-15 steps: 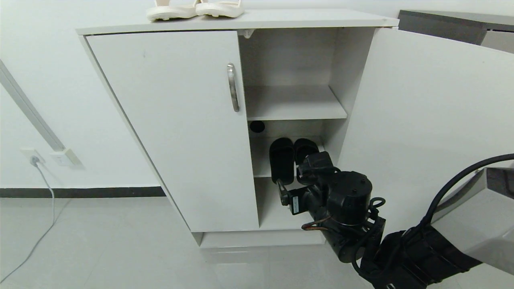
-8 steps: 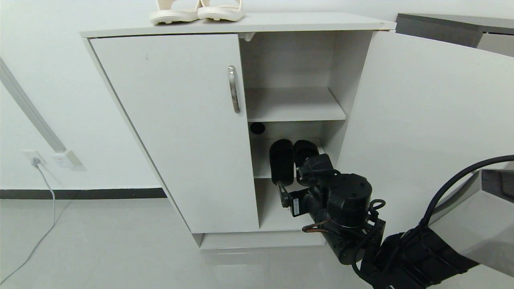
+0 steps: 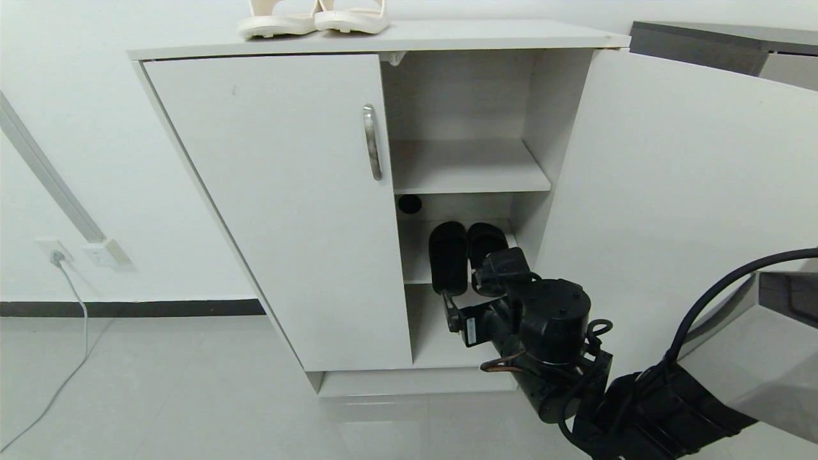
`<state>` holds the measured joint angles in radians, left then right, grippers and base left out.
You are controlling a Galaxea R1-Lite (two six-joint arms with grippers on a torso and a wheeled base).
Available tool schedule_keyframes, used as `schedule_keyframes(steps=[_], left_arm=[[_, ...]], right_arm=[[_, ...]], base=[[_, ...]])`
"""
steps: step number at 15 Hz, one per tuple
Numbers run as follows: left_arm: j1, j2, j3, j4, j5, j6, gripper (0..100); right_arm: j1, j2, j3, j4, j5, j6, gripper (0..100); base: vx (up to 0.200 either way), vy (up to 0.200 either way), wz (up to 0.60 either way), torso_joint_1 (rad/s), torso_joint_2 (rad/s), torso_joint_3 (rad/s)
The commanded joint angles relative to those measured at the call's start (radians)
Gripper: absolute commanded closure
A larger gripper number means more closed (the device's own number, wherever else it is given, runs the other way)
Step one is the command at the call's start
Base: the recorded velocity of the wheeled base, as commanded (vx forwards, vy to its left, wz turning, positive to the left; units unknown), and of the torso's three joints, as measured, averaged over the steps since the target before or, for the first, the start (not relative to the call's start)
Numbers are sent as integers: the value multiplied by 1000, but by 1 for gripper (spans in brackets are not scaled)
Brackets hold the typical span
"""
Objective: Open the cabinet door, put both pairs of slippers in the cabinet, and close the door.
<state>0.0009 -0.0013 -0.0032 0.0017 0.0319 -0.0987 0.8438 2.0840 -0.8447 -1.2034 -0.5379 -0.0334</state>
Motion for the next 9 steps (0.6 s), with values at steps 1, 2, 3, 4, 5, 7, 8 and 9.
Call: schedule_keyframes(steps=[1,2,3,4,5,7,8,9], left_arm=[[1,1,0,0,0,-1,100],[1,1,0,0,0,-1,100],[1,1,0,0,0,1,100],[1,1,0,0,0,-1,100],[1,1,0,0,0,1,100],[1,1,0,0,0,1,100],[1,1,0,0,0,1,100],[1,1,0,0,0,1,100]], right_arm=[[0,5,1,-2,1,0,0],[0,5,1,-1,1,0,0],[0,5,1,-2,1,0,0],[0,5,1,-2,1,0,0],[0,5,1,-2,1,0,0],[0,7,1,-2,1,0,0],[0,7,1,-2,1,0,0],[0,7,-1,-2,1,0,0]], base=[[0,200,0,2,2,2],[0,200,0,-2,2,7],[0,200,0,7,-2,7],[0,200,0,17,2,-2],[0,200,0,-2,-2,2],[0,200,0,5,-2,2],[0,200,0,-2,2,2],[0,200,0,-2,2,-2]])
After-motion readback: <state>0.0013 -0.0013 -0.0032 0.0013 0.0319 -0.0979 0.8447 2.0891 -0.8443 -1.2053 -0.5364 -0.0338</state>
